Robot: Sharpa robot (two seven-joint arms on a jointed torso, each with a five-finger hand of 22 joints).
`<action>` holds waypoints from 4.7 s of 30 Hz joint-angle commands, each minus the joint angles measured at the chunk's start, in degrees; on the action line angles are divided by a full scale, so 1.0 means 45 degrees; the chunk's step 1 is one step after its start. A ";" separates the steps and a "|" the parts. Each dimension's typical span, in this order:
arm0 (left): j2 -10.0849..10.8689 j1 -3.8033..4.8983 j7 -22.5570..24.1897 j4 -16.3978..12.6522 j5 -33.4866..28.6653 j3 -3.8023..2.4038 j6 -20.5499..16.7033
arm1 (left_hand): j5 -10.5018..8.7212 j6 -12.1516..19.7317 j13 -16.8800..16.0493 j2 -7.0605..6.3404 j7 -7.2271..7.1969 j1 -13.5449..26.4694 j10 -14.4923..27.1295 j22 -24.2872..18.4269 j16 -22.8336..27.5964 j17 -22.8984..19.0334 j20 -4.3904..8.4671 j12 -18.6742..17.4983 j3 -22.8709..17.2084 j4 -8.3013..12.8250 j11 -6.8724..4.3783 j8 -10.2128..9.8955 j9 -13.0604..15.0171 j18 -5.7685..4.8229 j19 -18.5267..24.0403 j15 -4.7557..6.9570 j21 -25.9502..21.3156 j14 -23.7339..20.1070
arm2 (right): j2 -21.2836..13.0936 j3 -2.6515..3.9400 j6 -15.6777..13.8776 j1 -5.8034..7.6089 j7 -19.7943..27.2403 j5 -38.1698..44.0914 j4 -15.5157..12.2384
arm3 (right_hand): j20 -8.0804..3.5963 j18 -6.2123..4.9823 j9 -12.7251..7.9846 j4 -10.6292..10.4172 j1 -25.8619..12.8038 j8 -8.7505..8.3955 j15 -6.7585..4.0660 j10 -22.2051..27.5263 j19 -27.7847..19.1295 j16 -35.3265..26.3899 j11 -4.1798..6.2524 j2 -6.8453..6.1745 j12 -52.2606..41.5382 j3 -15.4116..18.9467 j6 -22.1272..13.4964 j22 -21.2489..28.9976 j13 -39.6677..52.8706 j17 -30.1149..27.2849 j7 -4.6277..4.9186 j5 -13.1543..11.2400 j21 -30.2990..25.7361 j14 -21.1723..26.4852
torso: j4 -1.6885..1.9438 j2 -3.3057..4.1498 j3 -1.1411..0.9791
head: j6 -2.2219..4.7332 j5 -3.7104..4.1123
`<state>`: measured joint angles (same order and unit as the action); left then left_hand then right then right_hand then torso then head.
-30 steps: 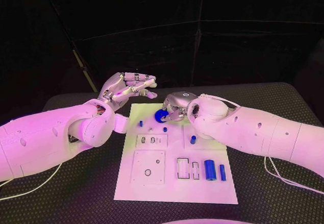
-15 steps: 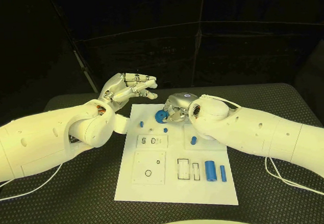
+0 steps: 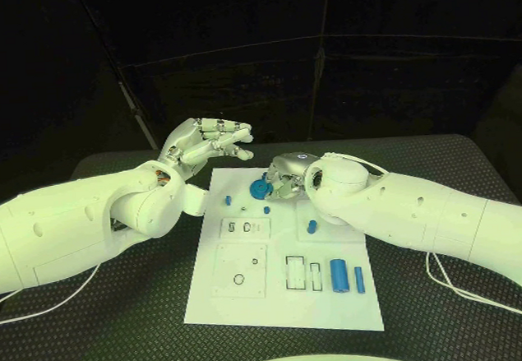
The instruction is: Assemble the parts on the task board
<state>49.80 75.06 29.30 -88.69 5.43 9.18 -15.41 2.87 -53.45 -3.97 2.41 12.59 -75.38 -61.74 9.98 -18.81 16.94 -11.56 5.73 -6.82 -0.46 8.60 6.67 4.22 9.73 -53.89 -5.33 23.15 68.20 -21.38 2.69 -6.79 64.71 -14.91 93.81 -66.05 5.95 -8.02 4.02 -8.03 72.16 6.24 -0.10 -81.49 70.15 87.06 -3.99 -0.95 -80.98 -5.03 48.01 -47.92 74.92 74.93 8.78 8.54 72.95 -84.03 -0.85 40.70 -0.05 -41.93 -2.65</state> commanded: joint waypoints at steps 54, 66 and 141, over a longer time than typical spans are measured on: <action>0.0015 0.0022 0.0195 0.0260 -0.0071 0.0284 0.0390 | -0.0027 -0.0024 -0.0013 0.0063 0.0062 -0.0058 -0.0026 -0.0028 0.0117 0.0056 -0.0001 -0.0112 -0.0004 0.0126 0.0091 -0.0090 -0.0006 0.0148 0.0063 0.0024 -0.0076 -0.0108 | -0.5828 -0.0033 -0.3263 -0.1188 0.4336 -0.5348 -0.1849 | 0.0058 0.0197 -0.0064 0.0958 0.1215 -0.0556 0.0048 0.0076 0.0038 -0.0016 -0.0117 -0.0257 0.0134 0.0232 -0.0027 -0.0041 0.0323 0.1576 0.0175 0.0592 0.0038 -0.0955 | -0.0173 -0.0169 0.0023 | 0.0061 0.0618; 0.0008 0.0022 0.0189 0.0294 -0.0071 0.0289 0.0395 | -0.0027 -0.0024 -0.0013 0.0063 0.0062 -0.0058 -0.0026 -0.0028 0.0117 0.0056 -0.0001 -0.0112 -0.0004 0.0126 0.0091 -0.0090 -0.0006 0.0148 0.0063 0.0024 -0.0076 -0.0108 | -0.5568 -0.0031 -0.3465 -0.1315 0.4230 -0.5306 -0.1516 | 0.0070 0.0202 -0.0032 0.0963 0.1247 -0.0500 0.0065 0.0045 0.0055 0.0004 -0.0136 -0.0191 0.0102 0.0225 0.0032 -0.0072 0.0367 0.1630 0.0196 0.0570 0.0053 -0.0967 | -0.0183 -0.0187 0.0020 | 0.0000 0.0625; 0.0076 0.0023 0.0114 0.0227 -0.0071 0.0293 0.0364 | -0.0027 -0.0039 -0.0015 0.0051 0.0069 -0.0047 -0.0044 -0.0040 0.0149 0.0094 -0.0004 -0.0144 0.0009 0.0151 0.0096 -0.0110 -0.0005 0.0147 0.0071 0.0021 -0.0086 -0.0120 | -0.4769 -0.0028 -0.3802 -0.1321 0.3604 -0.4097 -0.0896 | 0.0000 0.0209 -0.0045 0.1166 0.1363 -0.0033 -0.0002 0.0000 0.0067 0.0010 -0.0063 0.0159 0.0096 0.0173 0.1361 -0.0107 0.0433 0.1655 0.0124 0.0299 0.0084 -0.0970 | -0.0185 -0.0205 0.0003 | -0.0231 0.0520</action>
<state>50.13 75.07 29.36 -87.55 5.26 10.54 -14.16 2.87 -53.45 -3.97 2.41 12.59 -75.38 -61.94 9.87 -18.37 17.27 -11.56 5.32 -6.82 -0.15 8.80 6.46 4.25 9.73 -53.89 -5.12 23.15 67.99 -42.86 2.52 -23.05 58.67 1.56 74.90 -69.93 5.95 -8.01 3.89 -2.91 78.47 6.43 -0.10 -81.78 70.55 87.03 -4.10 0.09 -80.83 -4.61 54.68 -48.47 74.97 74.92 9.33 10.19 73.18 -84.03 -1.68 39.78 -0.05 -42.94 -0.34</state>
